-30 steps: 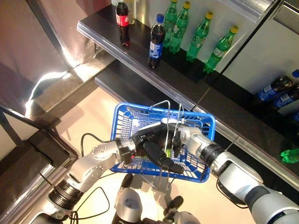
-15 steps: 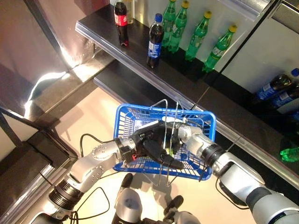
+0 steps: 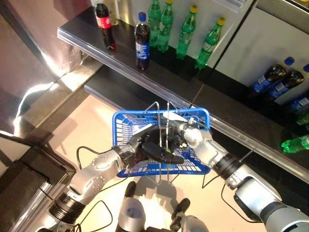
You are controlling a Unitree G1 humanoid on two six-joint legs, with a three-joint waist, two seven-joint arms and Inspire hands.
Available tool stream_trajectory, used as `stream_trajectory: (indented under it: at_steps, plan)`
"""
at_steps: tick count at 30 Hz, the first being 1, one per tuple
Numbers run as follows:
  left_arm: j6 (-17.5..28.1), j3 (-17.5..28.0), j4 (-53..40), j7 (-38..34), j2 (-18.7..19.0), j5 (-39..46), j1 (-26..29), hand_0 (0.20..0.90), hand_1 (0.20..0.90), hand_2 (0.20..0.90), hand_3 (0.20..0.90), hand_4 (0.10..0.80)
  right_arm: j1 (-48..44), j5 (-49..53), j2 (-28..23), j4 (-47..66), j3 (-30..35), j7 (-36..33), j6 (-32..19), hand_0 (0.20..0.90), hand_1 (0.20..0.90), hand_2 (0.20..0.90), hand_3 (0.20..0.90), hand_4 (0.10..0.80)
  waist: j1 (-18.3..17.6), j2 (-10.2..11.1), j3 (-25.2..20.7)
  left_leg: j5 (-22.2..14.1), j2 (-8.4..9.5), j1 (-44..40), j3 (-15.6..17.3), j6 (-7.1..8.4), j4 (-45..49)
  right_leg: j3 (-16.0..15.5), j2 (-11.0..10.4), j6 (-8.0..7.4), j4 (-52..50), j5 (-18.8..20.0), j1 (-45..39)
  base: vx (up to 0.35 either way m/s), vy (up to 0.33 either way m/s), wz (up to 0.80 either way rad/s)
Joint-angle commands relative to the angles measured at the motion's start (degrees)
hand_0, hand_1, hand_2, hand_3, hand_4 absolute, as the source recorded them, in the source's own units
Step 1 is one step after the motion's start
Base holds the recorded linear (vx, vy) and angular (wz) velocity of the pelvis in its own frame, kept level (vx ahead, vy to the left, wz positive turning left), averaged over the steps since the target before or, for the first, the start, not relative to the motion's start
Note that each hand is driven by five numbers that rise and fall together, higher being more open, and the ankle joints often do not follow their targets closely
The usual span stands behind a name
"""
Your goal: Pick up the drink and place into the basket.
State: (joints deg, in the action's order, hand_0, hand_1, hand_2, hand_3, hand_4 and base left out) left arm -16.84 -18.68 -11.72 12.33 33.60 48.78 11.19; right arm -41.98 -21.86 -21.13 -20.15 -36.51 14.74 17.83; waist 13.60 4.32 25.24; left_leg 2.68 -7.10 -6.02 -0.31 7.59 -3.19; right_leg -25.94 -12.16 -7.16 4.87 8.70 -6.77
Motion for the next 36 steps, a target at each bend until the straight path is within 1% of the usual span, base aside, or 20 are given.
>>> stream_trajectory:
  at_steps: [1, 6, 10, 12, 14, 16, 18, 21, 24, 25, 28, 30, 31, 33, 36]
  plan:
    - [24.40, 6.07, -9.80, 4.32, -14.87, 12.45, 7.69, 0.300, 0.300, 0.300, 0.200, 0.100, 4.79, -0.72, -1.06, 1.35, -0.46, -3.29, -3.65, 0.900, 0.900, 0.900, 0.900, 0.800, -1.72, -0.72, -22.55, 0.91, 2.53, 3.42, 2.25, -2.73, -1.81, 0.77, -0.72, -2.70, -0.05, -5.14, -5.21, -0.014, 0.035, -0.07]
    - [26.59, 7.82, -8.43, 2.54, -14.74, 12.61, 5.43, 0.300, 0.300, 0.300, 0.200, 0.100, 8.22, 0.09, -4.35, 8.91, 2.37, -3.36, -4.69, 0.900, 0.900, 0.900, 0.900, 0.800, -3.40, -1.08, -22.44, 0.60, 2.19, 3.04, 3.42, -2.71, -1.81, 2.23, -0.75, -2.83, -0.06, -4.93, -4.46, -0.006, 0.046, -0.19]
    - [26.94, 8.92, -7.29, 1.52, -15.05, 13.82, 4.74, 0.300, 0.300, 0.300, 0.200, 0.100, 9.48, 1.41, -5.41, 10.97, 3.76, -4.62, -6.06, 0.900, 0.900, 0.900, 0.900, 0.800, -4.16, -1.22, -22.34, 0.41, 1.99, 2.70, 4.13, -2.78, -1.81, 2.87, -0.84, -2.82, -0.12, -4.84, -4.20, -0.004, 0.047, -0.16]
    - [26.86, 10.17, -5.52, 1.23, -15.75, 15.91, 3.67, 0.300, 0.300, 0.300, 0.200, 0.100, 12.01, 4.75, -5.91, 13.79, 6.21, -7.19, -7.71, 0.900, 0.900, 0.900, 0.900, 0.800, -5.02, -1.39, -22.21, 0.06, 2.04, 2.31, 4.87, -2.97, -1.81, 3.17, -1.02, -2.89, -0.36, -4.85, -4.22, 0.009, 0.088, -0.08]
    - [27.12, 10.71, -4.74, 1.77, -16.05, 16.36, 2.44, 0.300, 0.300, 0.300, 0.200, 0.100, 14.95, 6.93, -6.22, 16.26, 8.68, -7.95, -9.02, 0.900, 0.900, 0.900, 0.900, 0.800, -5.55, -1.53, -22.18, -0.15, 2.21, 2.08, 5.39, -3.17, -1.81, 3.19, -1.49, -3.01, -0.50, -4.40, -4.03, 0.014, 0.081, -0.05]
    - [27.31, 12.03, -3.97, 2.19, -16.33, 15.89, 0.95, 0.300, 0.300, 0.300, 0.200, 0.100, 18.96, 9.92, -6.29, 17.99, 11.68, -9.59, -12.45, 0.900, 0.900, 0.900, 0.900, 0.800, -6.33, -1.68, -22.20, -0.40, 2.44, 1.87, 6.04, -3.38, -1.81, 3.51, -2.04, -3.26, -0.54, -3.67, -3.80, 0.021, 0.074, -0.05]
    - [27.64, 13.35, -3.51, 2.08, -16.41, 15.45, -0.67, 0.300, 0.300, 0.300, 0.200, 0.100, 22.83, 14.63, -5.60, 19.78, 14.30, -10.42, -15.58, 0.900, 0.900, 0.900, 0.900, 0.800, -6.96, -1.74, -22.24, -0.54, 2.80, 1.79, 6.90, -3.55, -1.81, 3.44, -2.73, -3.70, -0.30, -2.26, -3.22, 0.011, 0.051, -0.13]
    - [28.44, 15.78, -2.05, 3.33, -16.53, 14.48, -2.97, 0.300, 0.300, 0.300, 0.200, 0.100, 28.79, 19.50, -4.78, 21.99, 18.50, -11.04, -21.23, 0.900, 0.900, 0.900, 0.900, 0.800, -7.85, -1.98, -22.42, -0.90, 2.92, 1.91, 7.96, -3.78, -1.81, 3.67, -3.45, -4.14, 0.05, -1.38, -2.19, -0.016, 0.013, -0.35]
    - [28.97, 17.38, -0.13, 3.15, -16.28, 13.93, -4.33, 0.300, 0.300, 0.300, 0.200, 0.100, 32.24, 21.44, -3.54, 21.68, 21.62, -13.22, -26.09, 0.900, 0.900, 0.900, 0.900, 0.800, -8.63, -2.08, -22.63, -1.10, 2.77, 1.86, 8.40, -3.81, -1.81, 4.11, -3.21, -4.22, 0.13, -1.68, -1.51, -0.022, -0.030, -0.17]
    - [28.87, 18.19, 0.51, 2.63, -16.27, 13.90, -4.67, 0.300, 0.300, 0.300, 0.200, 0.100, 32.88, 23.32, -3.26, 21.91, 22.52, -13.71, -26.54, 0.900, 0.900, 0.900, 0.900, 0.800, -9.06, -2.14, -22.68, -1.04, 2.57, 1.79, 8.76, -3.70, -1.81, 4.37, -3.16, -4.30, 0.13, -1.74, -1.29, -0.017, -0.030, -0.07]
    - [28.64, 20.27, 2.45, 3.42, -16.38, 13.75, -5.61, 0.300, 0.300, 0.300, 0.200, 0.100, 34.94, 24.38, -2.49, 21.39, 24.70, -14.72, -28.94, 0.900, 0.900, 0.900, 0.900, 0.800, -9.93, -2.33, -22.96, -1.00, 2.21, 1.69, 9.33, -3.53, -1.81, 5.19, -2.79, -4.27, 0.13, -2.01, -0.82, -0.017, -0.035, -0.18]
    - [28.34, 22.07, 4.04, 4.41, -16.56, 14.82, -6.99, 0.300, 0.300, 0.300, 0.200, 0.100, 37.34, 26.15, -2.10, 20.98, 27.48, -15.00, -30.56, 0.900, 0.900, 0.900, 0.900, 0.800, -10.97, -2.52, -23.07, -0.84, 1.75, 1.74, 9.75, -3.29, -1.81, 6.22, -2.32, -4.21, 0.13, -2.25, -0.28, -0.021, -0.045, -0.10]
    - [28.36, 22.48, 4.41, 4.47, -16.51, 15.02, -7.31, 0.300, 0.300, 0.300, 0.200, 0.100, 37.92, 26.48, -1.97, 20.80, 28.08, -15.34, -30.95, 0.900, 0.900, 0.900, 0.900, 0.800, -11.19, -2.54, -23.10, -0.84, 1.66, 1.73, 9.85, -3.25, -1.81, 6.42, -2.22, -4.20, 0.13, -2.29, -0.17, -0.019, -0.050, -0.18]
    - [28.48, 24.78, 7.49, 4.89, -16.90, 15.43, -8.57, 0.300, 0.300, 0.300, 0.200, 0.100, 39.98, 28.35, -0.99, 18.22, 31.15, -16.91, -32.66, 0.900, 0.900, 0.900, 0.900, 0.800, -12.22, -2.64, -23.05, -0.85, 1.18, 1.49, 10.53, -3.00, -1.81, 7.10, -1.72, -4.05, 0.13, -2.56, 0.17, -0.017, -0.061, -0.13]
    - [28.41, 26.42, 10.25, 4.81, -17.12, 16.29, -9.57, 0.300, 0.300, 0.300, 0.200, 0.100, 41.10, 31.55, -0.36, 16.03, 33.12, -17.57, -32.35, 0.900, 0.900, 0.900, 0.900, 0.800, -12.76, -2.77, -22.96, -0.92, 0.98, 1.28, 11.01, -2.88, -1.81, 7.39, -1.49, -3.93, 0.13, -2.78, 0.22, -0.010, -0.039, -0.10]
